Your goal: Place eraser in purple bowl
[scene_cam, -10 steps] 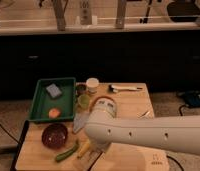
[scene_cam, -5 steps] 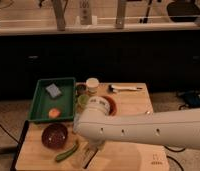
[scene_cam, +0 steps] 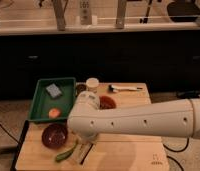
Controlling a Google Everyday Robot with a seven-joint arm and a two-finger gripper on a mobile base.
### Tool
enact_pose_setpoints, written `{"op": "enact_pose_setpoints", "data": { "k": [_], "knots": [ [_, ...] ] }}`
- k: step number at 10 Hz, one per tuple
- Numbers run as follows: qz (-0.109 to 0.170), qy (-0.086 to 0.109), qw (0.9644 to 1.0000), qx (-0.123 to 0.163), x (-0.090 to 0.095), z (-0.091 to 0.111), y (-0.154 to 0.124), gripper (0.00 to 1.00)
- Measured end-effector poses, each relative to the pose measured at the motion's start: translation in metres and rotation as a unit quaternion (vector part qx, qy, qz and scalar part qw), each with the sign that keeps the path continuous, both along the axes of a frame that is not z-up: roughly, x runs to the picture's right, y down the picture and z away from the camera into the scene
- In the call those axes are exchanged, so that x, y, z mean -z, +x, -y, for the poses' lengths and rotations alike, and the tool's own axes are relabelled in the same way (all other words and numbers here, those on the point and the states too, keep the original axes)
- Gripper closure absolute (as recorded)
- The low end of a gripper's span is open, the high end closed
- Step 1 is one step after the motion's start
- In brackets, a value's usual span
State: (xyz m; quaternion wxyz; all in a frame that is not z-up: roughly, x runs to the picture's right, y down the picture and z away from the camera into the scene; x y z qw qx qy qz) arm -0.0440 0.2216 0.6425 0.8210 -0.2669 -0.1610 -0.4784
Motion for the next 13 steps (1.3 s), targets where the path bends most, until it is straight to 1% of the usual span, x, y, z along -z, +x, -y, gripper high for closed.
{"op": "enact_pose_setpoints", "data": {
  "k": [4, 6, 9, 13],
  "knots": [
    [0.015, -0.006, 0.9996, 0.025, -0.011, 0.015, -0.023, 1.0],
    [0.022, -0.009, 0.999, 0.038, -0.019, 0.025, -0.038, 1.0],
    [0.03, -0.017, 0.9973, 0.065, -0.032, 0.037, -0.058, 1.0],
    [0.042, -0.03, 0.9941, 0.095, -0.044, 0.045, -0.08, 1.0]
  ]
}}
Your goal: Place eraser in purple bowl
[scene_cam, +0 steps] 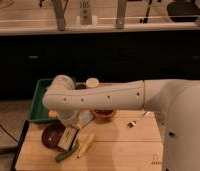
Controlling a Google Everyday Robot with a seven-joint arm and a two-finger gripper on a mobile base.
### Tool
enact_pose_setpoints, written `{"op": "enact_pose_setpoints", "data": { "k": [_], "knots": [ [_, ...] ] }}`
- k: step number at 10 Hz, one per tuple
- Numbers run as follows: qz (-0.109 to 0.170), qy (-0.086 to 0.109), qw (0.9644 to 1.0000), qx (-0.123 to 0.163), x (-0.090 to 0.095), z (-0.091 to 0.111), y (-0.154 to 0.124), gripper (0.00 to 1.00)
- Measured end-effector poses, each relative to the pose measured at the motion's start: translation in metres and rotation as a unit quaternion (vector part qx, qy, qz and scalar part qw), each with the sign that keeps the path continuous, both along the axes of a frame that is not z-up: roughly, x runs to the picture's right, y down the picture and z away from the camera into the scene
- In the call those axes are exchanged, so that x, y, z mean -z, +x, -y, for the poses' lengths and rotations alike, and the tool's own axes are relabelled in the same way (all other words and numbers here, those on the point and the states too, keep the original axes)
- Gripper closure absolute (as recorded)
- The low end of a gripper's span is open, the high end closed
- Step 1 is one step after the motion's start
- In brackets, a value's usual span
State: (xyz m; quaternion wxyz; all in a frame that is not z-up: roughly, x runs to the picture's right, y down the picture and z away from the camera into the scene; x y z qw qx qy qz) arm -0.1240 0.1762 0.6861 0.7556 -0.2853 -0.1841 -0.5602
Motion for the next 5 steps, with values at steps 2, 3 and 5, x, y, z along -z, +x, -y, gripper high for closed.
{"op": "enact_pose_setpoints", "data": {
  "k": [2, 3, 5],
  "knots": [
    [0.008, -0.007, 0.9998, 0.015, -0.006, 0.001, -0.012, 1.0],
    [0.011, -0.009, 0.9997, 0.02, -0.009, 0.003, -0.016, 1.0],
    [0.018, -0.012, 0.9994, 0.028, -0.015, 0.005, -0.022, 1.0]
  ]
}}
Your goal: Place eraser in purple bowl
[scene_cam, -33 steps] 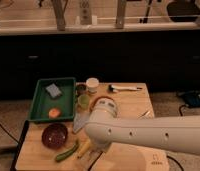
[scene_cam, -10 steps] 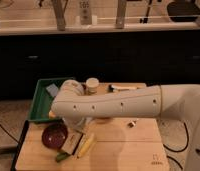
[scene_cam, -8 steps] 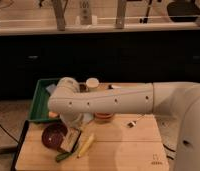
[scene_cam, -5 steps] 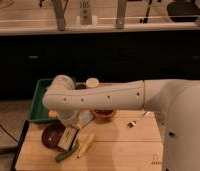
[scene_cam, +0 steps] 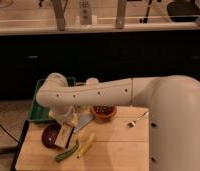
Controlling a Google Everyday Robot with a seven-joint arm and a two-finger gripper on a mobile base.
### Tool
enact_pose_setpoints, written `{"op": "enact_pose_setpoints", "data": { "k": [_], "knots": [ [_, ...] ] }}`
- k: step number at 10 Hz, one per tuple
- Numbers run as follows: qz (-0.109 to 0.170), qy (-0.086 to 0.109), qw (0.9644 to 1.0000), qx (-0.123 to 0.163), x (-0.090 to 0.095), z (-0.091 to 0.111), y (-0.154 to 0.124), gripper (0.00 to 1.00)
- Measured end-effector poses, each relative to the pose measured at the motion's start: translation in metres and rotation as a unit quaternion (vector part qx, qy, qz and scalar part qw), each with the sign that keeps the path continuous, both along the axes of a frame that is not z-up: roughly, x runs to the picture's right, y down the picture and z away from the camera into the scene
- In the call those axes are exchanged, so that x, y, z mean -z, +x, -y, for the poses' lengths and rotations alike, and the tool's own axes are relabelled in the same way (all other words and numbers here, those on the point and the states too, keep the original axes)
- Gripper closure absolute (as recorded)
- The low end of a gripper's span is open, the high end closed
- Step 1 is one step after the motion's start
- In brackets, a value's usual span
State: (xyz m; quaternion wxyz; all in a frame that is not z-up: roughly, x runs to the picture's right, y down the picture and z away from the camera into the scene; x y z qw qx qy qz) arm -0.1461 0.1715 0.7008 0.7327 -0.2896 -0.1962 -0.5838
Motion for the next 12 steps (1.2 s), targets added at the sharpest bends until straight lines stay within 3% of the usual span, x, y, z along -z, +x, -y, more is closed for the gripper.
{"op": "enact_pose_setpoints", "data": {
  "k": [5, 12],
  "knots": [
    [0.036, -0.009, 0.9988, 0.034, -0.006, 0.002, -0.03, 1.0],
    [0.076, -0.019, 0.9939, 0.077, -0.014, -0.006, -0.068, 1.0]
  ]
}}
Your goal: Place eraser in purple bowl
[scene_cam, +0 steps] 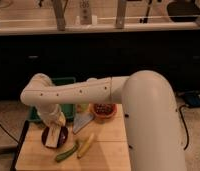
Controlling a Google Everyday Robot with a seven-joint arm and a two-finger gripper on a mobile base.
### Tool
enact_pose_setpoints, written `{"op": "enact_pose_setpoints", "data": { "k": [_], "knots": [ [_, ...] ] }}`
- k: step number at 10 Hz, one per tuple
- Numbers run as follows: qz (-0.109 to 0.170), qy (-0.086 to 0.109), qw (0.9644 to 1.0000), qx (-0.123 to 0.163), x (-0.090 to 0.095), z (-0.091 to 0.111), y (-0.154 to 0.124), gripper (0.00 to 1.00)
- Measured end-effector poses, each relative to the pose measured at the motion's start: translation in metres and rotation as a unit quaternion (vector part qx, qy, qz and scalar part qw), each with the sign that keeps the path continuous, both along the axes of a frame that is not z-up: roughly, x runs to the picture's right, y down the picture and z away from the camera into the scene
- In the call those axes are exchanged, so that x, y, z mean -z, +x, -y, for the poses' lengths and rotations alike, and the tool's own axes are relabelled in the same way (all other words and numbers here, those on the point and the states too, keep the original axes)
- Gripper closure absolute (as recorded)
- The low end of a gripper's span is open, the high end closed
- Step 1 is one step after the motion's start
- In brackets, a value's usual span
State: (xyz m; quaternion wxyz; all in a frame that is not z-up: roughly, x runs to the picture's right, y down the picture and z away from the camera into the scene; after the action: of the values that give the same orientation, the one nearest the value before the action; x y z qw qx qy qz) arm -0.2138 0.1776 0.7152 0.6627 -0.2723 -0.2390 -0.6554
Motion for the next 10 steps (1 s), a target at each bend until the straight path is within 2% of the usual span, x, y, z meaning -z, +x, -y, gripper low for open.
{"op": "enact_pose_setpoints", "data": {
  "k": [4, 5, 7, 9, 10],
  "knots": [
    [0.012, -0.007, 0.9998, 0.013, -0.007, -0.002, -0.008, 0.99],
    [0.015, -0.011, 0.9997, 0.014, -0.01, -0.001, -0.007, 0.93],
    [0.019, -0.018, 0.9995, 0.017, -0.014, 0.0, -0.006, 0.75],
    [0.021, -0.023, 0.9993, 0.02, -0.017, 0.0, -0.006, 0.52],
    [0.021, -0.024, 0.9993, 0.02, -0.018, 0.001, -0.006, 0.44]
  ]
}}
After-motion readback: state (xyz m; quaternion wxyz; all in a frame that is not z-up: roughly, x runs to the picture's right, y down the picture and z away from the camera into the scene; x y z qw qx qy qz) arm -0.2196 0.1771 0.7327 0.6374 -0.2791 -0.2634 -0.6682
